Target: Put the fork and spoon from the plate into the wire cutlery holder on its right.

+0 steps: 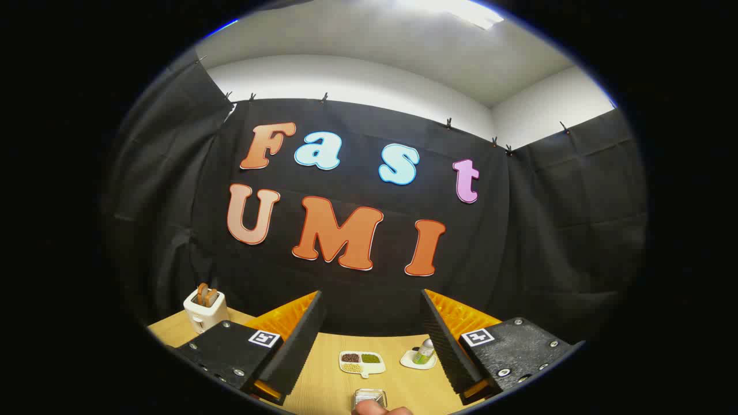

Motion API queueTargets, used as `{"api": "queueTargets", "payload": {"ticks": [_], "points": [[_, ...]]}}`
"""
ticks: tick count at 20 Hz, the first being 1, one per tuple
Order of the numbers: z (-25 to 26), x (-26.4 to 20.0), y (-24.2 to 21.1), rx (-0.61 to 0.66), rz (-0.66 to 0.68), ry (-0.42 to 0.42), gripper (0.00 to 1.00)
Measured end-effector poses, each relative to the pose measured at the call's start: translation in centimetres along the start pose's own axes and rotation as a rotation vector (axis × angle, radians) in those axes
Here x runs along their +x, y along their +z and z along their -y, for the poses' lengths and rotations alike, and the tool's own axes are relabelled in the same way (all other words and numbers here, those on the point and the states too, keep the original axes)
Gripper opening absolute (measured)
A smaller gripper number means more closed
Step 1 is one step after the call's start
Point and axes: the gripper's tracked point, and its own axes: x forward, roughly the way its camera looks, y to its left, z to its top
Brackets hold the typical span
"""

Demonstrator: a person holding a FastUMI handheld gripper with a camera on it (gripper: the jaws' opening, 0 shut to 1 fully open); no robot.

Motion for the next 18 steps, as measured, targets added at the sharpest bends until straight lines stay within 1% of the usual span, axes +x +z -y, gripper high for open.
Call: {"api": "queueTargets", "payload": {"ticks": [5,9,18], "points": [[2.4,-0.5,-0.6,-0.026,-0.016,-0.060,0.98],[3.6,-0.5,-0.9,-0.034,-0.023,-0.088,0.98],[5.1,-0.5,-1.6,-0.044,-0.029,-0.116,0.98]]}}
